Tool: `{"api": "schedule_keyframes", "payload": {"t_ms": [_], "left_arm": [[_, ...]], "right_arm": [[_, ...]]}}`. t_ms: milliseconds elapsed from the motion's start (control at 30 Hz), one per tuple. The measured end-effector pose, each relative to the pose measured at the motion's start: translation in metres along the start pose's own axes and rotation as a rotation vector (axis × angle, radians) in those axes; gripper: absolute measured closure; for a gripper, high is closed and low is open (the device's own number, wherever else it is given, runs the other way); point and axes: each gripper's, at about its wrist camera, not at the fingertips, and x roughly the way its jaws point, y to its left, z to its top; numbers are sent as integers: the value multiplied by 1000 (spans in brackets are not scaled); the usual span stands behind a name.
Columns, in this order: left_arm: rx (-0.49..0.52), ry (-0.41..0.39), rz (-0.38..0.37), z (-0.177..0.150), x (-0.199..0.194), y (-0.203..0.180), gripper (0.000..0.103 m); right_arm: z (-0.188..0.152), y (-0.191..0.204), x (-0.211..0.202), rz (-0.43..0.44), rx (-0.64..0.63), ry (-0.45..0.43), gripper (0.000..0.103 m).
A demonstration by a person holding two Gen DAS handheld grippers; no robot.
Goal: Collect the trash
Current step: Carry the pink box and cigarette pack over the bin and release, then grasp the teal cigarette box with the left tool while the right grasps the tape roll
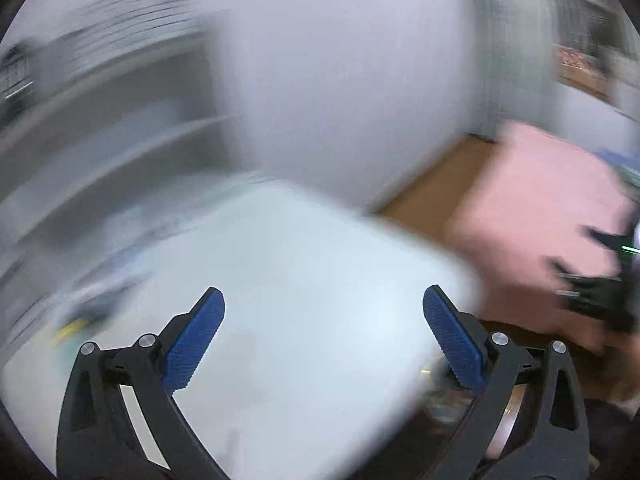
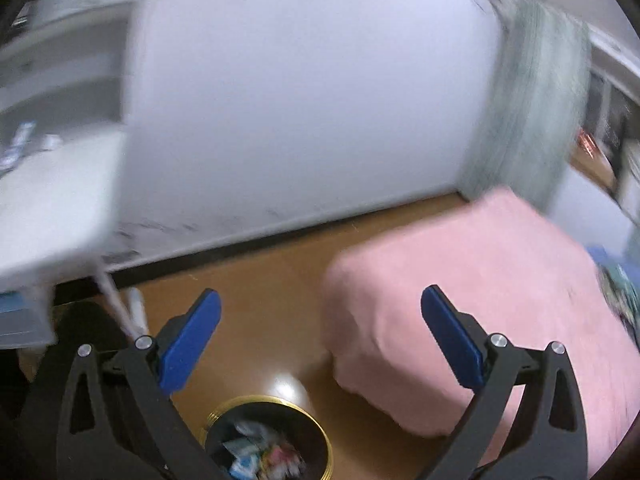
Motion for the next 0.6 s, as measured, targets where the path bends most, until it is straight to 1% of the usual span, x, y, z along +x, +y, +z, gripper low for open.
{"api": "schedule_keyframes", "payload": {"t_ms": [33, 100, 133, 167, 200, 267, 300, 367, 400, 433, 500, 567, 600], "left_arm": [[-61, 29, 110, -11, -1, 38, 7], [-167, 83, 278, -30, 1, 94, 7], [-214, 112, 339, -37, 3, 115, 7], [-285, 141, 412, -47, 5, 143, 7], [-352, 155, 457, -56, 7, 165, 7], [-433, 188, 467, -65, 14, 188, 7], [-445, 210, 456, -66, 22, 195, 7], [-419, 247, 449, -64, 46, 201, 7], [-413, 256, 449, -59, 54, 206, 7], [-423, 264, 439, -57, 63, 210, 7], [-439, 281, 430, -55, 75, 207, 7], [-436, 306, 436, -57, 87, 215, 7], [-435, 319, 437, -60, 96, 218, 7]], "right_arm": [[2, 11, -2, 23, -23, -20, 6], [10, 37, -2, 80, -71, -36, 6], [15, 46, -2, 107, -86, -40, 6], [21, 60, -3, 150, -112, -50, 6], [26, 72, -5, 174, -136, -58, 6], [35, 96, -2, 227, -201, -65, 6], [40, 109, 2, 246, -237, -56, 6], [48, 128, 9, 283, -268, -37, 6], [56, 137, 10, 319, -271, -36, 6], [62, 146, 10, 340, -273, -42, 6], [70, 162, 10, 365, -300, -74, 6], [81, 185, 8, 375, -331, -100, 6], [90, 197, 7, 404, -338, -109, 6]]}}
